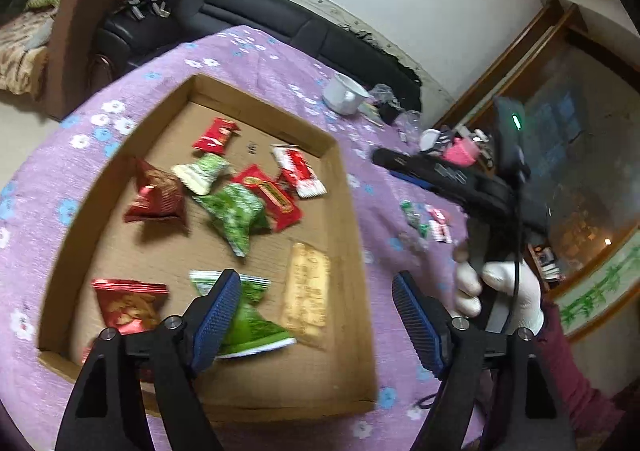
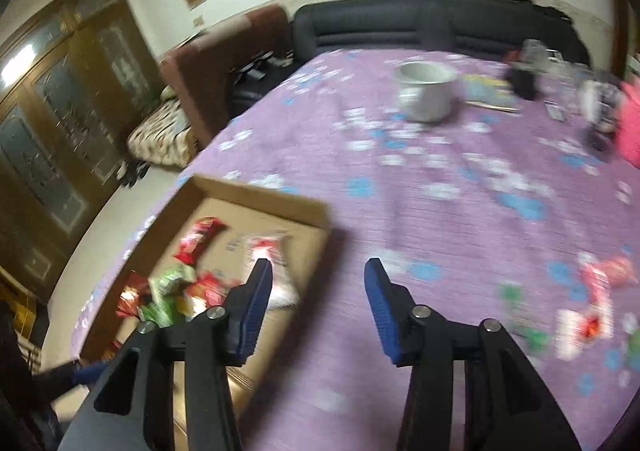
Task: Organize snacks
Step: 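Grasp another red-white packet with the right gripper while the left grasps a green-wrapped candy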
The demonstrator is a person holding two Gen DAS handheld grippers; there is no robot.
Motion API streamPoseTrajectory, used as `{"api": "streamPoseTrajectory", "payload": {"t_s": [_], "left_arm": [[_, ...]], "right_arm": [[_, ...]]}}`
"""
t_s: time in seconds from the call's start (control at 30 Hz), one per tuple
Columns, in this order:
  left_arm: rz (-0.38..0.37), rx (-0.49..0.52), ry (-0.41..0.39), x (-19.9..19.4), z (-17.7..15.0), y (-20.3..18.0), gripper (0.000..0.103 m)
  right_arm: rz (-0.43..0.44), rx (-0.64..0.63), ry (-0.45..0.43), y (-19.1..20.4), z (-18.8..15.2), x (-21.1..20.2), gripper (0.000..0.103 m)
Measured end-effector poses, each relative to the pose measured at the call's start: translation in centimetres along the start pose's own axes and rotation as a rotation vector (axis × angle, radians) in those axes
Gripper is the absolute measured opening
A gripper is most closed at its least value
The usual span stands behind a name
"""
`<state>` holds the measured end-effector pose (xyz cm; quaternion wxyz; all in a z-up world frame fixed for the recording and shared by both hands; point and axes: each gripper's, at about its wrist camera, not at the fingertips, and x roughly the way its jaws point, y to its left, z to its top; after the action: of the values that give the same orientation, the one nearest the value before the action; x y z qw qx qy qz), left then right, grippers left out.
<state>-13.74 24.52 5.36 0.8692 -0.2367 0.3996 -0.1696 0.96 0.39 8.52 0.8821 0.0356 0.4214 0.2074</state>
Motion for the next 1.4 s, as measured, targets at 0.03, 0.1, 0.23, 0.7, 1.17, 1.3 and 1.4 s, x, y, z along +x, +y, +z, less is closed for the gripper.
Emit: {"api": "streamPoseTrajectory", "payload": {"t_s": [0.03,0.1,0.23,0.7,1.17,1.3,1.4], "left_arm": [[-0.002,0.010,0.001,0.2,0.0,-0.4,0.083],[-0.003,0.026,0.011,0.6,-0.1,-1.2,0.083],[-0.016,0.055,0.036,1.7,-0.4,-3.0,0.084],[-0.008,0.167,0.110,3.6,-1.6,-8.3,0.084],[-0.021,0.192,0.156,6.2,-1.6,-10.2,0.083],[0.002,0.211,0.156,6.6,-1.3,-10.8,0.083],[0.024,0.238,0.144,6.6,-0.6,-11.7,0.083]], "right_arm": [[-0.025,0.029,-0.014,-2.4,-0.4,-1.4,0.047],[-0.083,0.081,-0.032,-6.2,-0.9,-3.1,0.047],[-0.207,0.227,-0.025,-14.9,-2.6,-5.5,0.047],[-0.178,0.176,0.079,-16.2,-4.0,-0.6,0.024],[-0.018,0.245,0.123,-12.7,-8.6,-4.1,0.044],[-0.113,0.153,0.111,-10.1,-8.2,-2.3,0.044],[-0.150,0.111,0.112,-9.6,-8.1,-1.9,0.025]]}}
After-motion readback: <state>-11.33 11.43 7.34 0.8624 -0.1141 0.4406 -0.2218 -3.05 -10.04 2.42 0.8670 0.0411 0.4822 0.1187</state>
